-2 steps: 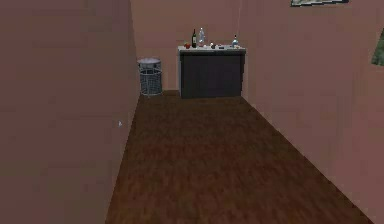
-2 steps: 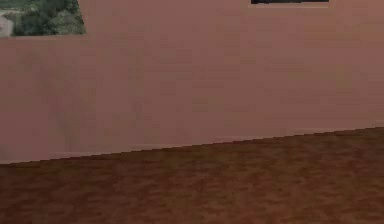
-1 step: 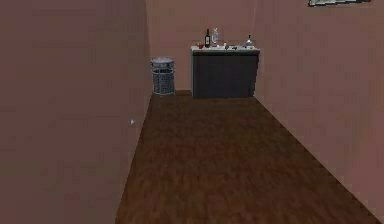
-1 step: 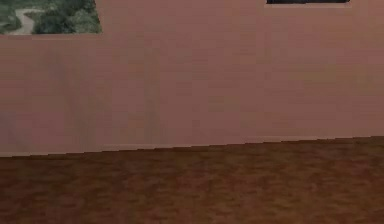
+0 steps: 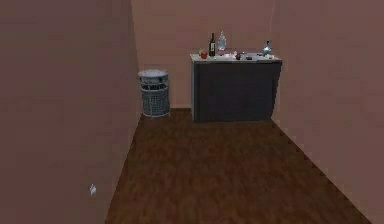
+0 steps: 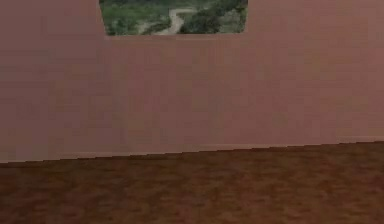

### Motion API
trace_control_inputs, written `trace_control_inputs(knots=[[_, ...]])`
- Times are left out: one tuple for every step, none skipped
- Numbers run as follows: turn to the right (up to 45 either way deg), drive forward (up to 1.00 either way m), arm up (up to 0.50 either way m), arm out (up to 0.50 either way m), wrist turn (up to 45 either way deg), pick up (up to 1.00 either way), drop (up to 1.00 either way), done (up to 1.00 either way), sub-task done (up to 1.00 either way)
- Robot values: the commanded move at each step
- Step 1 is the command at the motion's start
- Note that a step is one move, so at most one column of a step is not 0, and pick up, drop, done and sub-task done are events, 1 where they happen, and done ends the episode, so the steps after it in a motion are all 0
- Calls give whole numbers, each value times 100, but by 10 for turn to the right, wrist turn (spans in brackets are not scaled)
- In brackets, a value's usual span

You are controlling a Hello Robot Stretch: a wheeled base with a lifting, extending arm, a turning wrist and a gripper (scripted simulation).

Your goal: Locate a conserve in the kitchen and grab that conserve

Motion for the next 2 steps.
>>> trace_control_inputs(knots=[[0,85,0,0,0,0,0,0,0],[-30,0,0,0,0,0,0,0,0]])
